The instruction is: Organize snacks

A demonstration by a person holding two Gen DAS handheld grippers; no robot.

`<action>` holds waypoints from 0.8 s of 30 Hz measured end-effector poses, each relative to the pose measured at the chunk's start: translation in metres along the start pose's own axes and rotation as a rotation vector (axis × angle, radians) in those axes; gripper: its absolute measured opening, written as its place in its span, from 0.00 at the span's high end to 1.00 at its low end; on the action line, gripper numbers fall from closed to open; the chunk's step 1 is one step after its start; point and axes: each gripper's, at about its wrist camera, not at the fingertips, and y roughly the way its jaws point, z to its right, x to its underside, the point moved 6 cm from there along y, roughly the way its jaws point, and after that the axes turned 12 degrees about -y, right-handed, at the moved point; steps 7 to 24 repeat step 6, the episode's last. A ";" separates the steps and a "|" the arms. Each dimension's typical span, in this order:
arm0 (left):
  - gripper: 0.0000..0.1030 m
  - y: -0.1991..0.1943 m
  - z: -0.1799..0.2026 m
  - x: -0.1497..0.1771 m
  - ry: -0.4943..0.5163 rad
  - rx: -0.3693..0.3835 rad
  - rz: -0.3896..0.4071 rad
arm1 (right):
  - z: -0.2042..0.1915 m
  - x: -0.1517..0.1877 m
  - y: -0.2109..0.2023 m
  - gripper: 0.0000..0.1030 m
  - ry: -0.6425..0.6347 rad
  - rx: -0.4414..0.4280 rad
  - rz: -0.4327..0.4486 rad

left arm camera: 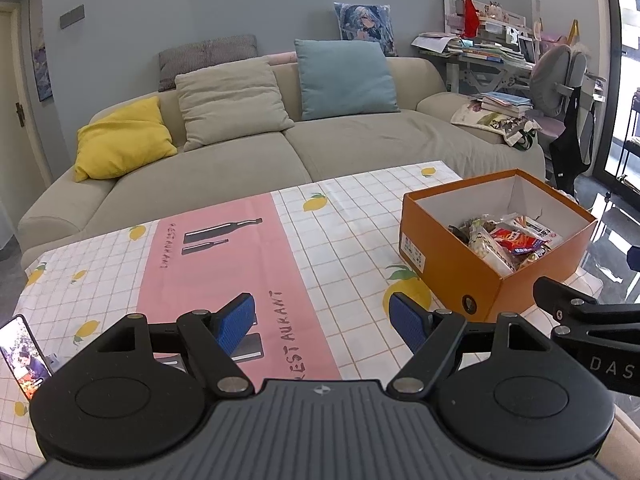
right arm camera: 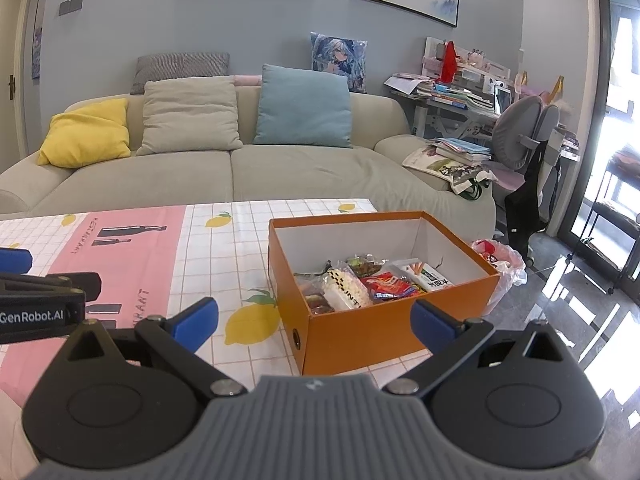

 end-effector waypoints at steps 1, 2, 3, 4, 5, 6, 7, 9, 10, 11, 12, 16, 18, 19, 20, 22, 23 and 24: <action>0.13 0.000 0.000 0.000 0.000 0.002 -0.002 | 0.000 0.000 0.001 0.03 0.000 -0.001 -0.001; 0.13 0.001 0.000 0.000 -0.001 0.002 -0.003 | 0.000 0.000 0.002 0.03 0.000 -0.002 -0.002; 0.13 0.001 0.000 0.000 -0.002 0.000 -0.001 | 0.001 0.000 0.001 0.03 -0.001 -0.004 -0.003; 0.13 0.001 0.000 0.000 -0.002 0.001 0.002 | 0.001 0.000 0.002 0.03 -0.002 -0.006 -0.005; 0.13 0.001 0.000 -0.001 -0.001 0.000 0.003 | 0.000 0.001 0.002 0.03 -0.003 -0.007 -0.006; 0.13 0.002 0.000 -0.001 -0.003 -0.003 0.004 | 0.000 0.002 0.003 0.03 -0.005 -0.009 -0.008; 0.13 0.002 0.000 -0.001 -0.003 -0.003 0.004 | 0.000 0.002 0.003 0.03 -0.005 -0.009 -0.008; 0.13 0.002 0.000 -0.001 -0.003 -0.003 0.004 | 0.000 0.002 0.003 0.03 -0.005 -0.009 -0.008; 0.13 0.002 0.000 -0.001 -0.003 -0.003 0.004 | 0.000 0.002 0.003 0.03 -0.005 -0.009 -0.008; 0.13 0.002 0.000 -0.001 -0.003 -0.003 0.004 | 0.000 0.002 0.003 0.03 -0.005 -0.009 -0.008; 0.13 0.002 0.000 -0.001 -0.003 -0.003 0.004 | 0.000 0.002 0.003 0.03 -0.005 -0.009 -0.008; 0.13 0.002 0.000 -0.001 -0.003 -0.003 0.004 | 0.000 0.002 0.003 0.03 -0.005 -0.009 -0.008; 0.13 0.002 0.000 -0.001 -0.003 -0.003 0.004 | 0.000 0.002 0.003 0.03 -0.005 -0.009 -0.008; 0.13 0.002 0.000 -0.001 -0.003 -0.003 0.004 | 0.000 0.002 0.003 0.03 -0.005 -0.009 -0.008; 0.13 0.002 0.000 -0.001 -0.003 -0.003 0.004 | 0.000 0.002 0.003 0.03 -0.005 -0.009 -0.008; 0.13 0.002 0.000 -0.001 -0.003 -0.003 0.004 | 0.000 0.002 0.003 0.03 -0.005 -0.009 -0.008; 0.13 0.002 0.000 -0.001 -0.003 -0.003 0.004 | 0.000 0.002 0.003 0.03 -0.005 -0.009 -0.008; 0.13 0.002 0.000 -0.001 -0.003 -0.003 0.004 | 0.000 0.002 0.003 0.03 -0.005 -0.009 -0.008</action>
